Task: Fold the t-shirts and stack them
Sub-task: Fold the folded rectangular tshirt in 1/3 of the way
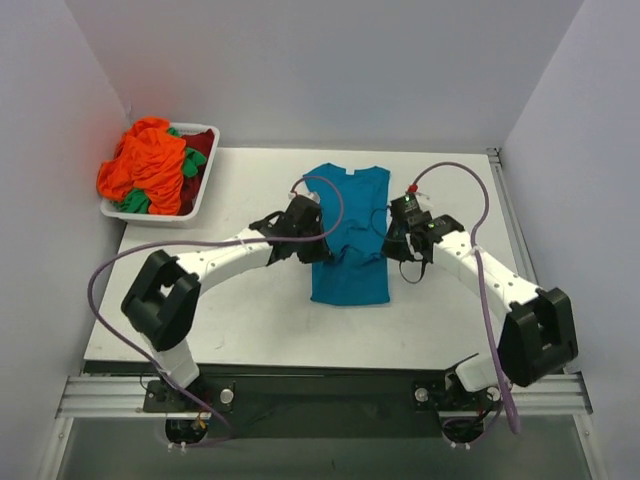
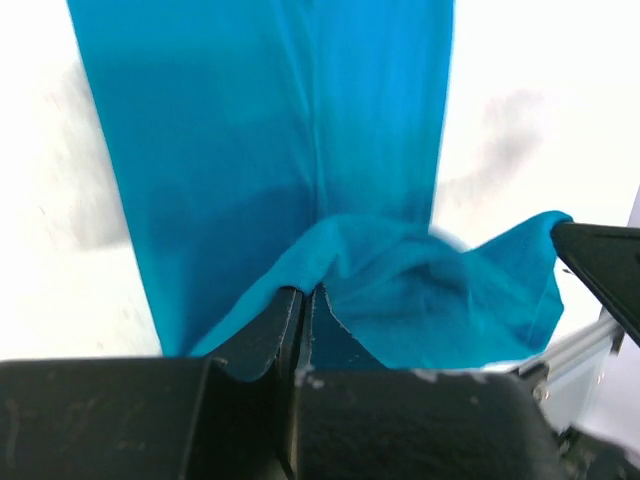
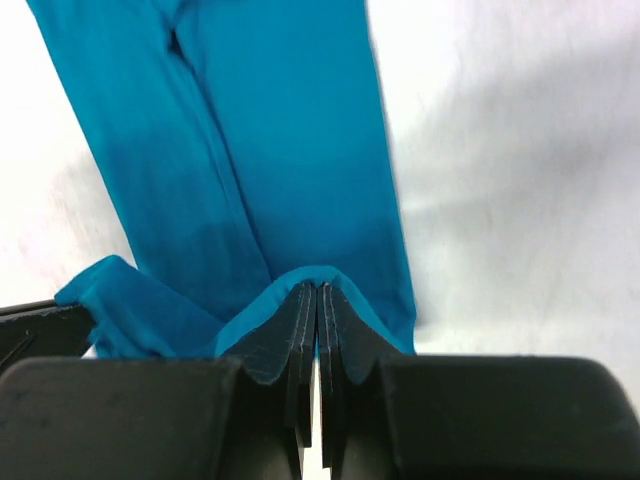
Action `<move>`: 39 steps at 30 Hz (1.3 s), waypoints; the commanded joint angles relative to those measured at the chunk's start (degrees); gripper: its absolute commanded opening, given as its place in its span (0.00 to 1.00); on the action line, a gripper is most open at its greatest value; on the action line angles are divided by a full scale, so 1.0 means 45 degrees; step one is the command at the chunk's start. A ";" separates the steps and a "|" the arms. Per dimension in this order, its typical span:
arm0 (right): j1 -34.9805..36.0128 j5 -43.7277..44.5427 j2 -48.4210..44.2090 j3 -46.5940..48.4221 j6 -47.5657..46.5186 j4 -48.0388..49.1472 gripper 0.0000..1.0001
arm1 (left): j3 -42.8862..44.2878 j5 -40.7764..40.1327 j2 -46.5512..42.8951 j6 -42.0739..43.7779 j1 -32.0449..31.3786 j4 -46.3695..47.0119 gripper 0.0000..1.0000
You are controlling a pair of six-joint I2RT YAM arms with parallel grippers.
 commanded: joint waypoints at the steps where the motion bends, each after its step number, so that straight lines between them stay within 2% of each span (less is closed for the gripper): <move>1: -0.0885 -0.1204 0.1423 0.1041 -0.0972 0.1129 0.00 | 0.1583 0.0255 0.1214 0.0593 0.0669 -0.0344 0.00; 7: -0.1785 -0.2067 0.3942 0.3049 -0.1227 0.1483 0.00 | 0.3517 0.0879 0.3307 0.0906 0.1722 -0.0736 0.00; 15: -0.2372 -0.2869 0.5958 0.4694 -0.1344 0.1347 0.00 | 0.4651 0.2011 0.4462 0.1121 0.2603 -0.0424 0.00; 24: -0.3036 -0.2966 0.6253 0.4793 -0.1266 0.1268 0.00 | 0.4965 0.2598 0.5243 0.1121 0.3013 -0.0033 0.00; 39: -0.3447 -0.3240 0.6449 0.4871 -0.1461 0.1268 0.00 | 0.5434 0.3243 0.5283 0.0985 0.3404 0.0261 0.00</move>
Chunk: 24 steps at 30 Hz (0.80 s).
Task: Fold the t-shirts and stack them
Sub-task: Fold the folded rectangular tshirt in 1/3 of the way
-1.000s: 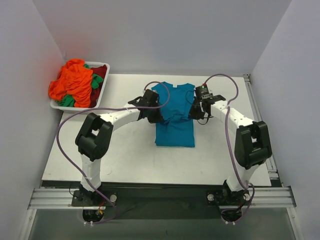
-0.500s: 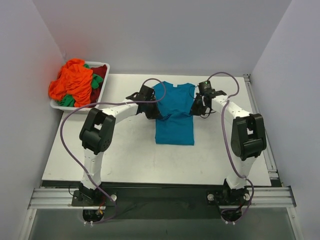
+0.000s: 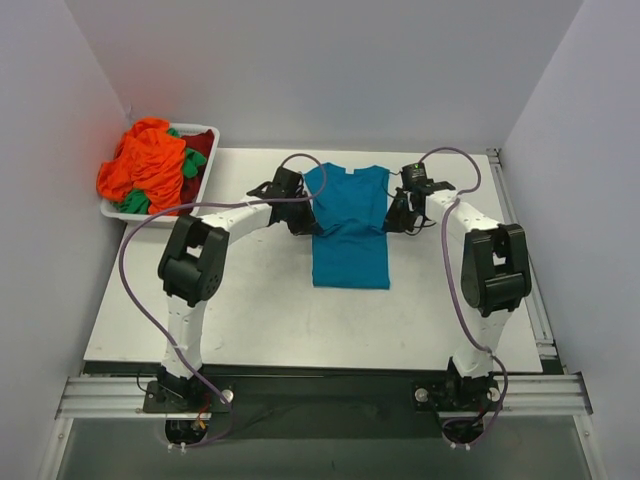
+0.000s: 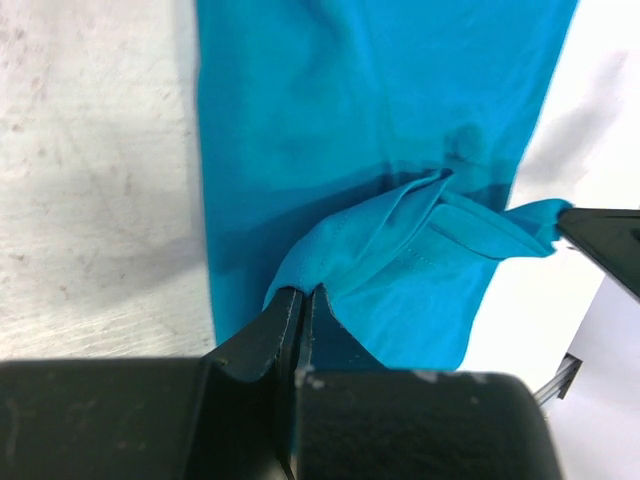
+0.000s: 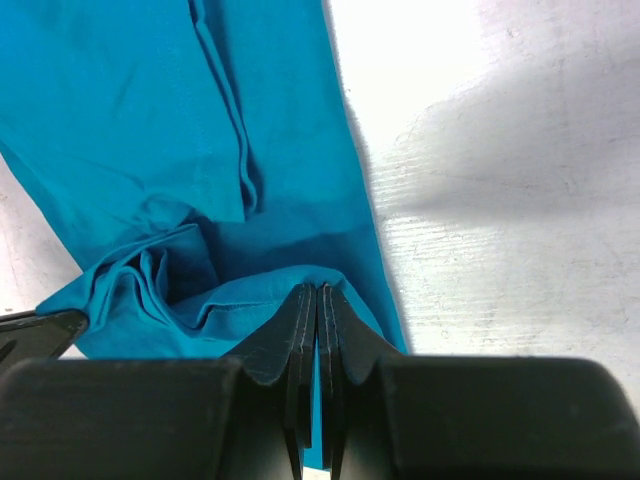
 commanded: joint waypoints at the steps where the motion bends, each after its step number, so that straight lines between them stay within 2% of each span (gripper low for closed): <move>1: -0.0144 -0.0102 -0.0191 0.0505 -0.0267 -0.0237 0.00 | 0.0830 0.0392 -0.0040 0.0043 0.0092 0.0624 0.00; 13: -0.0671 -0.0667 0.0159 0.1109 -0.0461 -0.0335 0.02 | 0.1260 0.0548 0.0116 0.0100 0.0463 0.0604 0.00; 15: -0.0730 -0.0902 0.0511 0.1343 -0.0481 -0.0374 0.10 | 0.1259 0.0626 0.0291 0.0178 0.0541 0.0838 0.08; 16: -0.0807 -0.1077 0.0628 0.1441 -0.0559 -0.0413 0.23 | 0.1298 0.0723 0.0350 0.0275 0.0657 0.0936 0.13; 17: -0.0885 -0.1098 0.0823 0.1558 -0.0598 -0.0452 0.30 | 0.1298 0.0937 0.0428 0.0354 0.0774 0.1227 0.30; 19: -0.1061 -0.1176 0.0883 0.1812 -0.0657 -0.0510 0.49 | 0.1298 0.1309 0.0448 0.0452 0.1260 0.1718 0.52; 21: -0.1120 -0.1372 0.0903 0.2105 -0.1027 -0.0898 0.54 | 0.1279 0.1892 0.0177 0.0530 0.1633 0.1990 0.62; 24: -0.1062 -0.1061 0.0280 0.2108 -0.1321 -0.1155 0.54 | 0.1124 0.1877 -0.0563 0.0764 0.1967 0.1758 0.64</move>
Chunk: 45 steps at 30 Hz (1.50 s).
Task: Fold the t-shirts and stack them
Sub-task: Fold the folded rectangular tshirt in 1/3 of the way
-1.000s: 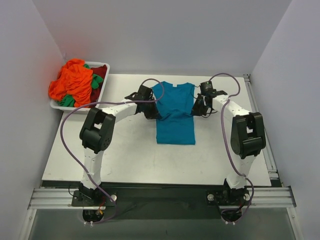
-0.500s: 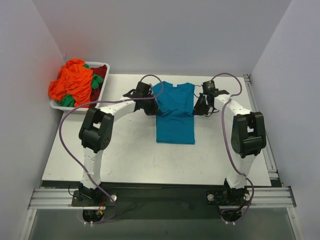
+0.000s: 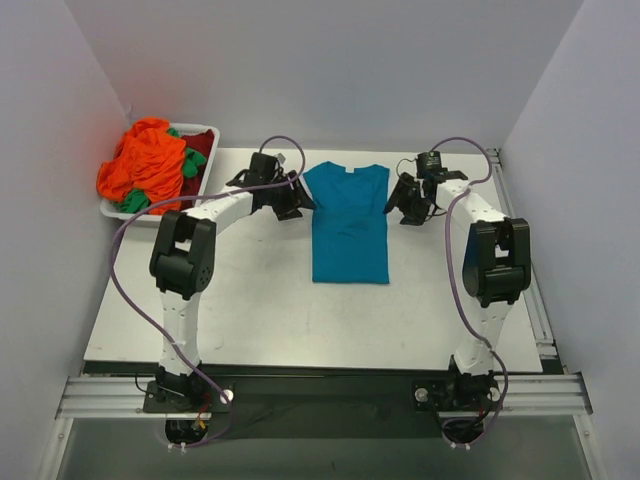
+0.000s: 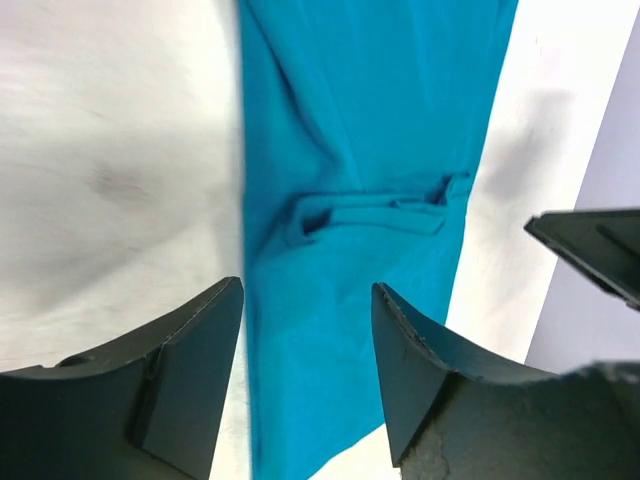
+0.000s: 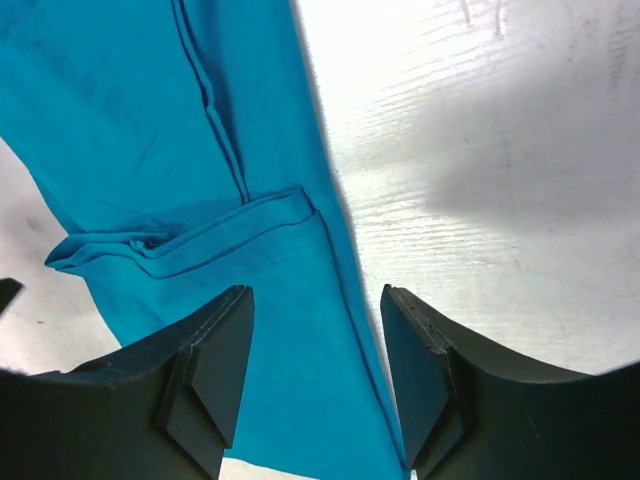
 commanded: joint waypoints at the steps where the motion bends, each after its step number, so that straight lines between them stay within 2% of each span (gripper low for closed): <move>1: 0.0064 0.0053 -0.0926 0.0165 -0.0491 -0.0796 0.53 | 0.0176 0.0381 -0.1149 0.0642 0.0413 0.0805 0.64; 2: 0.0181 0.0073 -0.1296 -0.0031 -0.0452 -0.0757 0.52 | -0.0154 0.0322 -0.1538 0.0644 0.0335 0.0767 0.63; 4: 0.0454 0.0054 -0.1610 -0.0344 -0.0315 -0.0504 0.48 | -0.0546 0.0224 -0.1834 0.0606 0.0159 0.0727 0.52; 8: 0.1411 0.0268 -0.1555 -0.0386 -0.0159 -0.0250 0.46 | -0.1017 0.0028 -0.1681 0.0547 -0.0581 0.0864 0.33; 9: 0.1510 -0.0022 -0.1418 -0.0308 -0.0043 -0.0152 0.42 | -0.0959 0.0144 -0.1544 0.0489 -0.0700 0.0999 0.30; 10: 0.1549 -0.0353 -0.1243 -0.0171 -0.0003 -0.0035 0.39 | -0.0842 0.0242 -0.1387 0.0430 -0.0798 0.1097 0.22; 14: 0.1667 -0.2599 0.0024 0.0103 0.0543 0.1814 0.26 | -0.0373 0.1120 -0.0257 0.0001 -0.1169 0.2131 0.12; 16: 0.1686 -0.3515 0.0553 0.0453 0.0758 0.2171 0.20 | -0.0023 0.1433 0.0194 -0.0234 -0.1209 0.2445 0.09; 18: 0.1667 -0.3813 0.1257 0.0785 0.1051 0.2660 0.19 | 0.0213 0.1726 0.0838 -0.0351 -0.1209 0.2718 0.08; 22: 0.1453 -0.3716 0.2390 0.1449 0.1364 0.2642 0.16 | 0.0623 0.1532 0.1835 -0.0429 -0.0995 0.2661 0.08; 26: 0.0984 -0.3385 0.3056 0.1043 0.1559 0.2680 0.15 | -0.0154 0.1201 0.2208 -0.0996 -0.0623 0.2993 0.08; 36: 0.0651 -0.3150 0.2666 -0.0579 0.1424 0.3189 0.15 | -0.2048 -0.0693 0.0979 -0.1250 -0.0545 0.2427 0.04; 45: 0.1354 -0.2837 0.2060 -0.1750 0.0643 0.3169 0.15 | -0.4354 -0.1592 -0.1130 -0.1680 -0.0681 0.2758 0.03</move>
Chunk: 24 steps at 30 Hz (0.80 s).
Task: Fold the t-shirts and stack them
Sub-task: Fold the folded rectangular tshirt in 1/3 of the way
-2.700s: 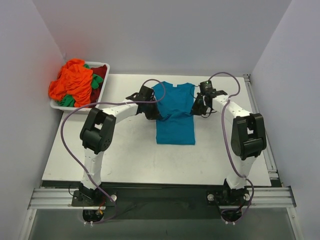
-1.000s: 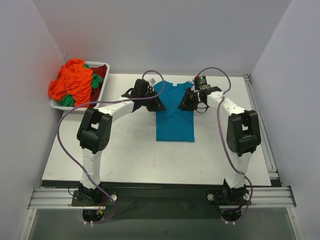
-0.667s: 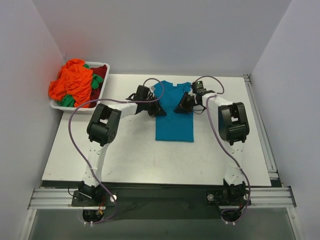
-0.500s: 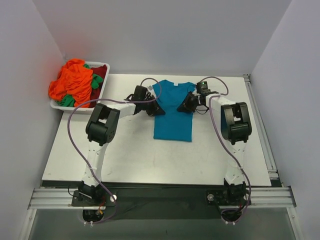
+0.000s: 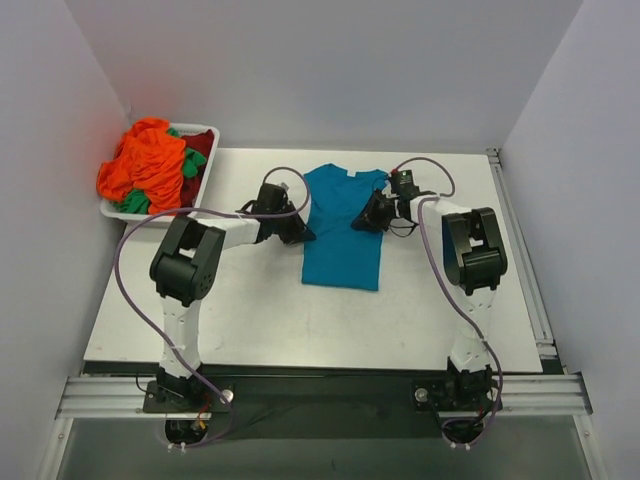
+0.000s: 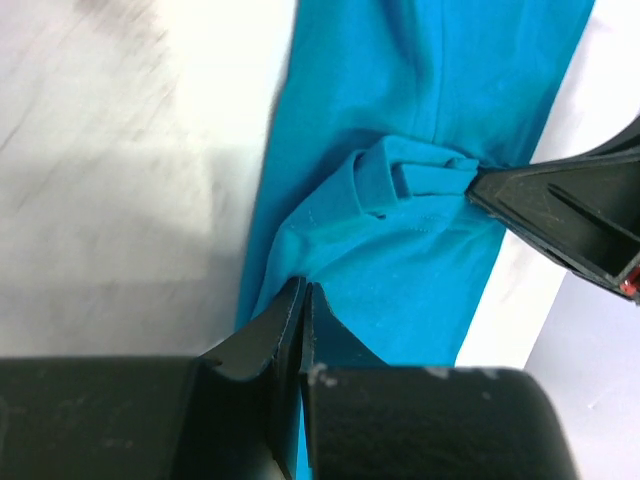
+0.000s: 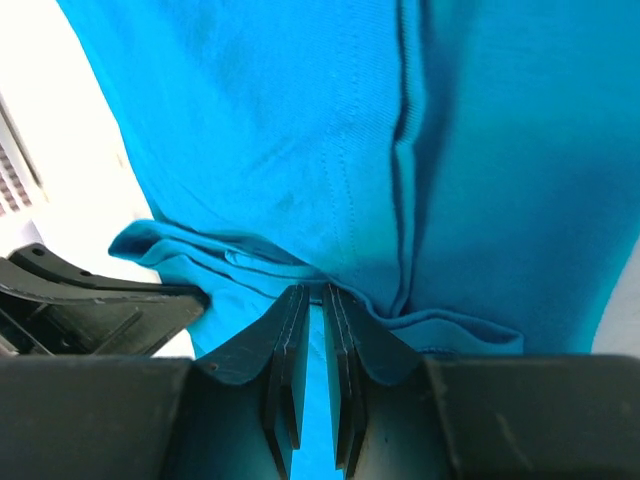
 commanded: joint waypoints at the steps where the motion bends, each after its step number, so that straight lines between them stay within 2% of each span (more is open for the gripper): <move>1: 0.0392 0.1048 -0.0247 -0.0955 -0.0907 -0.1324 0.15 | -0.0975 -0.1126 -0.1077 0.0108 -0.0030 -0.0632 0.03; 10: 0.1486 0.1633 -0.0988 -0.2283 -0.1415 -0.1129 0.15 | -0.3163 -0.1985 -0.3322 -0.0009 -0.0694 -0.0515 0.03; 18: 0.2423 0.2044 -0.2413 -0.4934 -0.1064 -0.0078 0.14 | -0.5993 -0.2943 -0.5687 -0.0283 -0.1475 -0.0417 0.03; 24: 0.3321 0.2239 -0.3605 -0.6560 -0.1180 0.0512 0.14 | -0.7382 -0.3587 -0.7835 -0.0498 -0.2295 -0.0709 0.03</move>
